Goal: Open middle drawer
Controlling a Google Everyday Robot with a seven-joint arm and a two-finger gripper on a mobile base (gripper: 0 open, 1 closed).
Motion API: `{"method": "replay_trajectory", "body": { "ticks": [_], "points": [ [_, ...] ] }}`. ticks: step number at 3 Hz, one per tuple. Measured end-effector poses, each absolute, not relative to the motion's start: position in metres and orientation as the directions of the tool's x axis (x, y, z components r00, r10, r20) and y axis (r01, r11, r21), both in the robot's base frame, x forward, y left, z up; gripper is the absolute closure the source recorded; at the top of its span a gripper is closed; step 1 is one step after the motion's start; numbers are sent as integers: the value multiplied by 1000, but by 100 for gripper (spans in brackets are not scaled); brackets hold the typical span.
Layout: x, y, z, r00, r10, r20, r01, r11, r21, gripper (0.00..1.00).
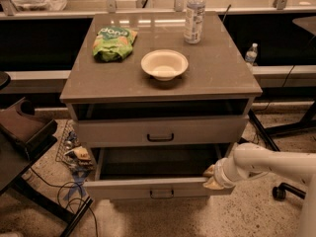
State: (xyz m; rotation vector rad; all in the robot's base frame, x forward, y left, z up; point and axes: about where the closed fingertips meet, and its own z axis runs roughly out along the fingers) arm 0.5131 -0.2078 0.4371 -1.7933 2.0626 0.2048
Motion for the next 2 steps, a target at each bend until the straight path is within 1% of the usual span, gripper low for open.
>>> {"method": "replay_trajectory", "body": {
  "ticks": [1,2],
  "points": [
    [496,-216,442,-127,-918,-376,-974,187,-128,100],
    [496,-216,442,-127,-918,-376,-974,187,-128,100]
  ]
}}
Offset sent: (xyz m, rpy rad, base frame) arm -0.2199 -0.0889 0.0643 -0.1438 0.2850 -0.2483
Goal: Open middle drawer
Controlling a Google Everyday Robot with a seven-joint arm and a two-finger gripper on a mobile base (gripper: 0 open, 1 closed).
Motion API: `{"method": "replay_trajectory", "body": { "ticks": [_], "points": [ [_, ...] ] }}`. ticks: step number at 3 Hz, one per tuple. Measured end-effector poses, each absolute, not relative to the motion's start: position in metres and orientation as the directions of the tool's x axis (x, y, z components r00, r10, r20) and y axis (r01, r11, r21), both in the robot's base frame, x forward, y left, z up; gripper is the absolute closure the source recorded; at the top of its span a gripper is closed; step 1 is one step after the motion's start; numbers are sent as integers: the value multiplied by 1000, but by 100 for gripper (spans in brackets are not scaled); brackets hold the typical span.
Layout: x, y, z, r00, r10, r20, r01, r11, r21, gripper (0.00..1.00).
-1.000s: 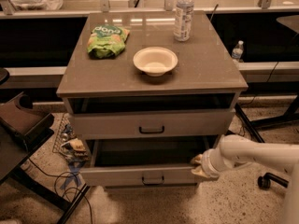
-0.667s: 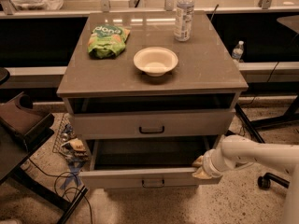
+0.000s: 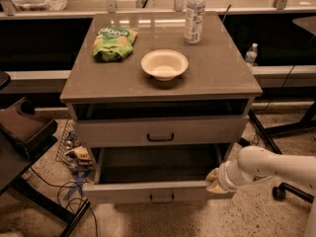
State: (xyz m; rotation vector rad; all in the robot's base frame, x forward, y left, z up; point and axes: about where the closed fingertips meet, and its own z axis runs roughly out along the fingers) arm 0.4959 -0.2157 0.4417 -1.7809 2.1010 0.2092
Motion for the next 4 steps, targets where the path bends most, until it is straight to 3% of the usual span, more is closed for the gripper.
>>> {"method": "replay_trajectory", "body": {
  "ticks": [2,4],
  "points": [
    [479,-222,446,-151,-920,-362,-973,202,-107,100],
    [478,-220,444,-150,-920,-363,-975,199,-102,59]
  ]
}}
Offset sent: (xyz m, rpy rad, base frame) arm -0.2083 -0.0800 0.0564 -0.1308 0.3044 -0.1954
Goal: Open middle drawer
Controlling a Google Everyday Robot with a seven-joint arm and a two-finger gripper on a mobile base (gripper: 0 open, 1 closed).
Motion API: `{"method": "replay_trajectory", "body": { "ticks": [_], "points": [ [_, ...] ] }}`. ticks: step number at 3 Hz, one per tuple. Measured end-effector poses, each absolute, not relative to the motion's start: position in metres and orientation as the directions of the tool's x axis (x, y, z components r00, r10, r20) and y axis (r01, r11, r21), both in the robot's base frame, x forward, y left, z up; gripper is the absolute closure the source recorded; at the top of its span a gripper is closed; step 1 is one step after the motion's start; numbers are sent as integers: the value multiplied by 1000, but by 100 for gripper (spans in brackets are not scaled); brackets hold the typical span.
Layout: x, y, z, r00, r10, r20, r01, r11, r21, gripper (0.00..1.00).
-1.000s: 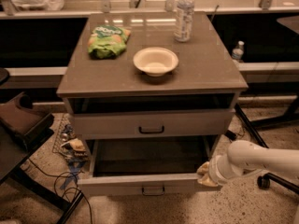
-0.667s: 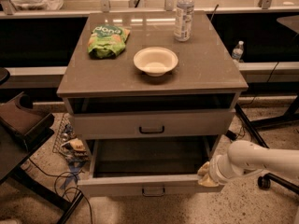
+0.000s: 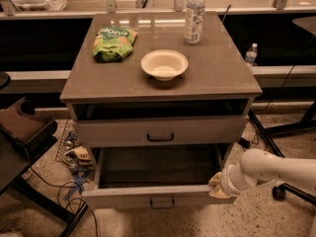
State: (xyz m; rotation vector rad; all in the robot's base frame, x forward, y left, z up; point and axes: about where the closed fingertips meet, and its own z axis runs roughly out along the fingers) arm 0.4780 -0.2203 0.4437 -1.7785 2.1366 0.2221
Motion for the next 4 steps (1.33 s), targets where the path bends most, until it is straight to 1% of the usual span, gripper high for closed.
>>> {"method": "replay_trajectory", "body": {
  "ticks": [2,3,4],
  "points": [
    [477,-219,442,-149,-919,-364,-976,197,-97,13],
    [476,-218,441,-148,-919,-364,-976,195,-95,0],
    [476,-216,440,-145,-919,-367,-977,191,-91,0]
  ]
}}
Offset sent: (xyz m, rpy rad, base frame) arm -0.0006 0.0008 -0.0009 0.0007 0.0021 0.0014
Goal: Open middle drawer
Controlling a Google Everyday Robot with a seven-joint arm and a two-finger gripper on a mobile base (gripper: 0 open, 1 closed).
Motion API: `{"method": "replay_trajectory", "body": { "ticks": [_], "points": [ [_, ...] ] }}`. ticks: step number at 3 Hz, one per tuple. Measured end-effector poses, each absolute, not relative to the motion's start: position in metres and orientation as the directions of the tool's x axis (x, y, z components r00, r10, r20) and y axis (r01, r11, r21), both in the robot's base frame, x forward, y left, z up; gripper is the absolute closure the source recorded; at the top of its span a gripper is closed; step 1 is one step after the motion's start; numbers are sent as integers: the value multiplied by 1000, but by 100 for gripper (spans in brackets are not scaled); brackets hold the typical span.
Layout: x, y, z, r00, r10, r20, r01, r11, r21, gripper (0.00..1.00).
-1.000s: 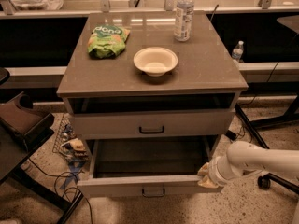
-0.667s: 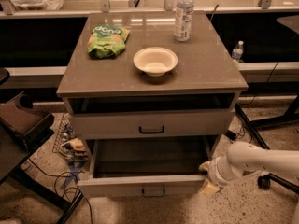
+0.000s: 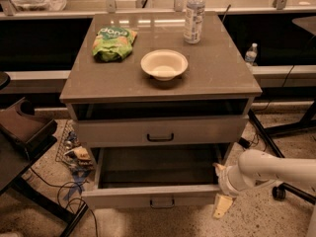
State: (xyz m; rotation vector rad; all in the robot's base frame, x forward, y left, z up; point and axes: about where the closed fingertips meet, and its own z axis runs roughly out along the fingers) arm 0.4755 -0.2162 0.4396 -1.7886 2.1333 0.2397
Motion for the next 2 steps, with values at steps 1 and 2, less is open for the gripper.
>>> {"method": "replay_trajectory", "body": {
  "ticks": [1,2],
  "points": [
    [465,-213,428,-147,-918,-368,-984,174,-42,16],
    [438,-215,417,-171,-922,-347,-984,176,19,39]
  ]
}}
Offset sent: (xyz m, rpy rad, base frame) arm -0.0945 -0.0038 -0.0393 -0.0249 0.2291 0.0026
